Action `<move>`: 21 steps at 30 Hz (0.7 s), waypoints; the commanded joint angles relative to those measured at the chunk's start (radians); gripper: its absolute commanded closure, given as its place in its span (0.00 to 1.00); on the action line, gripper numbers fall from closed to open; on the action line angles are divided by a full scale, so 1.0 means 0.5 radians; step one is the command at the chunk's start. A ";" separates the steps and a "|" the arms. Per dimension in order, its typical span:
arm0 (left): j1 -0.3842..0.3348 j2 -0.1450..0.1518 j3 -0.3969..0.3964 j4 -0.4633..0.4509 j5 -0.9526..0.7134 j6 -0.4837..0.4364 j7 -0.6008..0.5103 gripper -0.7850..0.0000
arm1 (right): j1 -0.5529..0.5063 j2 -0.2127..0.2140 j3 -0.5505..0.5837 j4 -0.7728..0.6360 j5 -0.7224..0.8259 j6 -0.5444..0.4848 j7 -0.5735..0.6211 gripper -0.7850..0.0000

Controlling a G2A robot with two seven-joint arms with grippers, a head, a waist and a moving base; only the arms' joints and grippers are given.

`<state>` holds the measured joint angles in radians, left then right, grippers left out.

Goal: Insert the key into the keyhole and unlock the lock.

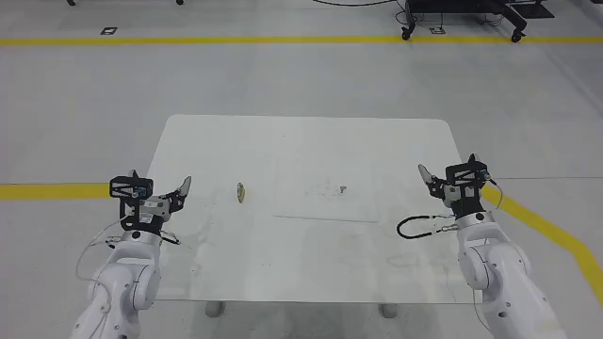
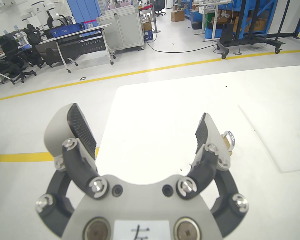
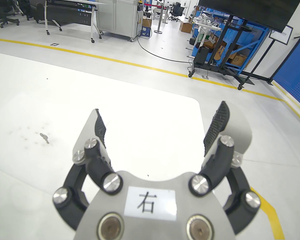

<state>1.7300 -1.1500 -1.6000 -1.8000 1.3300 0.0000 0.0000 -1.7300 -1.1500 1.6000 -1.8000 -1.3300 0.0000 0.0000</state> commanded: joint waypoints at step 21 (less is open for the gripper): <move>0.000 0.000 0.000 0.000 0.000 0.000 0.000 0.00 | -0.056 -0.018 -0.219 -0.291 -0.311 0.055 -0.045 0.00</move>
<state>1.7300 -1.1500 -1.6000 -1.8000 1.3300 0.0000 0.0000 -1.7580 -1.1588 1.4908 -1.9455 -1.4853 0.0272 -0.0227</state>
